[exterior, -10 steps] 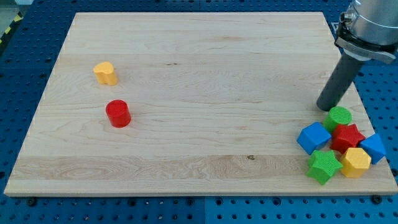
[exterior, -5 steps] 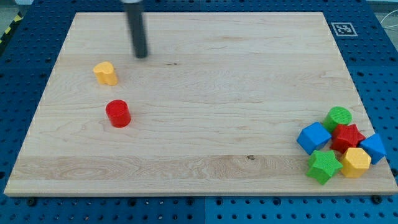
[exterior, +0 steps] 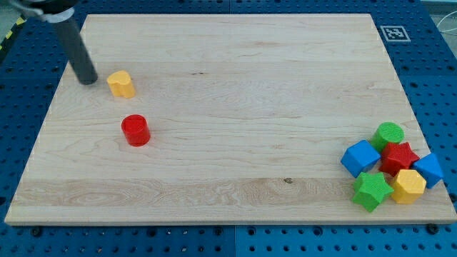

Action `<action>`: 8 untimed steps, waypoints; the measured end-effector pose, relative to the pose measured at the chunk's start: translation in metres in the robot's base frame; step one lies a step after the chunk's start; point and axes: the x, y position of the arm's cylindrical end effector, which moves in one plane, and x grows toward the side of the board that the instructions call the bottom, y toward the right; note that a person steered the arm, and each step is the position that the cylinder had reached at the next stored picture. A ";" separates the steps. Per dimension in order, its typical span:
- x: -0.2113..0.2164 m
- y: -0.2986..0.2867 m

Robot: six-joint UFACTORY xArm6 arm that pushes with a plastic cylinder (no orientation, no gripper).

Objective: Push the yellow heart closer to the green circle

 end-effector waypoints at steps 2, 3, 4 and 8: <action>0.011 -0.003; -0.001 0.039; -0.011 0.067; 0.019 0.047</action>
